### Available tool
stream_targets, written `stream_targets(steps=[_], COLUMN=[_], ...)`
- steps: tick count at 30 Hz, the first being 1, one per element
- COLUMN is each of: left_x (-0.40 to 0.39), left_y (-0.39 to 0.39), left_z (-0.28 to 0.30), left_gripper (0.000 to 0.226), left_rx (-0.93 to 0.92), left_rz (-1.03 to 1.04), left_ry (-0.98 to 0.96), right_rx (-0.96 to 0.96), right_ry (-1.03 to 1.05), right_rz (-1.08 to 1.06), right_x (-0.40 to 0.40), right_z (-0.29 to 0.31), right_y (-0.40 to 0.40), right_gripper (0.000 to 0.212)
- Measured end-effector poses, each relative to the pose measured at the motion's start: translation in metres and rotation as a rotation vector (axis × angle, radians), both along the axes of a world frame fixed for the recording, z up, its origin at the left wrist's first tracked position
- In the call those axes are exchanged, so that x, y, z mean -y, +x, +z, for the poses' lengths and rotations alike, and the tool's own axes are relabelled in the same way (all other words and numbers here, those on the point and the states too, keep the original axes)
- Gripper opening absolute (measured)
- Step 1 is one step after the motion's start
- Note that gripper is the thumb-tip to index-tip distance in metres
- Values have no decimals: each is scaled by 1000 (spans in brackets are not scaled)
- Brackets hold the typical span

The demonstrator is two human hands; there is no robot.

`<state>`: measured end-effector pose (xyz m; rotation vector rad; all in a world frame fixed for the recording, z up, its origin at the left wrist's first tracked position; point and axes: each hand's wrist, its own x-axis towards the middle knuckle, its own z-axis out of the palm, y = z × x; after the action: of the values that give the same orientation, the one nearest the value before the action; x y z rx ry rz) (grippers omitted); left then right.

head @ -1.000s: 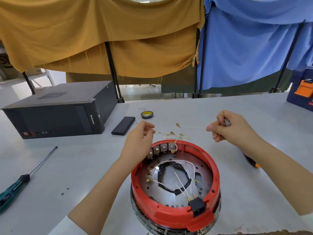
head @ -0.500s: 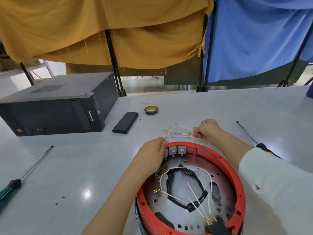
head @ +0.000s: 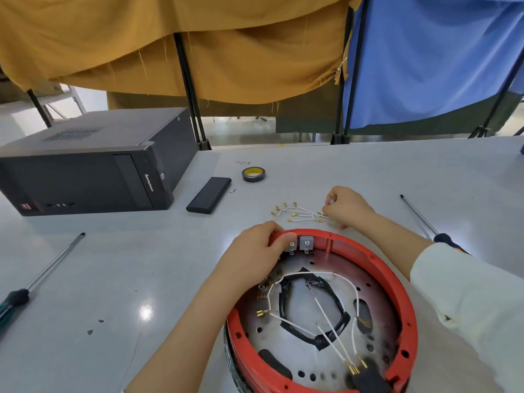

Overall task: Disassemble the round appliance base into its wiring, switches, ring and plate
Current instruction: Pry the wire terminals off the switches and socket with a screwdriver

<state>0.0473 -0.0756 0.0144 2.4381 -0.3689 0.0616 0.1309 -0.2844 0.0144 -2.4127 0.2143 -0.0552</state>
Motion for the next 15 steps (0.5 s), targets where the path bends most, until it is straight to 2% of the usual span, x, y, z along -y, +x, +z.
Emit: stream_targets(steps=[7,11,15], left_x=[-1,-10,-18], left_y=[-1,-7,-20], left_z=[8,12,10], left_gripper=[21,25,34], left_rx=[-126,-133,-145], left_rz=[22,188,321], left_ry=[-40,-16,102], right_rx=[87,158,87], right_ry=[-24,-203,-240], right_rz=[114,196,265], right_x=[4,10,9], right_z=[25,36,40], right_y=[-43,-80,-105], right_gripper=[15,20,23])
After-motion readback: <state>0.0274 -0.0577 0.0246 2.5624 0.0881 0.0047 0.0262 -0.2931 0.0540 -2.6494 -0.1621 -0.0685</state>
